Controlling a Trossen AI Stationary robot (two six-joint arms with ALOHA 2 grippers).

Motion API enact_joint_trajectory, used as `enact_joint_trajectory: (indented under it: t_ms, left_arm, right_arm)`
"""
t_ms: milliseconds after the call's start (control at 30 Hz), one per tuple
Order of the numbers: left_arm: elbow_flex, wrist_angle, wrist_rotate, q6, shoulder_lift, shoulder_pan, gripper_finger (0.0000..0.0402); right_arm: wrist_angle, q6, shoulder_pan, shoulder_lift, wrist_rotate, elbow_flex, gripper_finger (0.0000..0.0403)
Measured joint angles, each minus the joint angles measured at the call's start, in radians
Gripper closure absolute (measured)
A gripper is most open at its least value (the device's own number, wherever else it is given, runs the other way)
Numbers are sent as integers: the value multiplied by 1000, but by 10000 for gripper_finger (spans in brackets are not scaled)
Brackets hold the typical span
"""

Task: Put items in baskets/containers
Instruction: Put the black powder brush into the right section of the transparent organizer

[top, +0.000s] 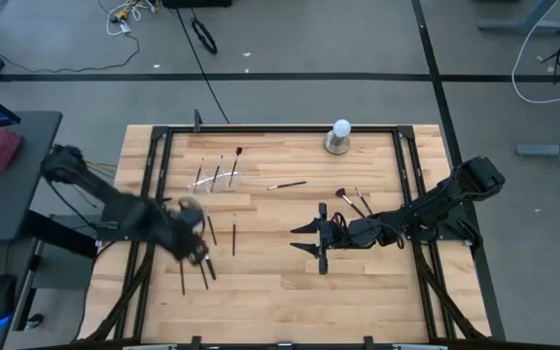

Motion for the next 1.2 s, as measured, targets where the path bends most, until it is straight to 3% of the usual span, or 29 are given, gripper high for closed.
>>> enact_joint_trajectory:
  t_ms: [167,300,600,700,1000,1200]
  left_arm:
    - [-1,18,-5,-255,173,-150,360]
    - [-1,58,-13,-381,281,-176,351]
    - [-1,90,-25,-543,396,-144,209]
    - [-1,90,-55,-573,426,-129,188]
    - [-1,91,-62,-540,521,-74,233]
    - [-12,91,-53,-531,549,-65,243]
  right_arm:
    - [-4,-29,0,0,0,0,245]
    - [-5,-35,0,0,0,0,245]
    - [-5,-72,0,0,0,0,245]
    - [-5,-74,0,0,0,0,245]
    - [-7,-69,0,0,-1,0,245]
    - [-10,-68,0,0,-3,0,245]
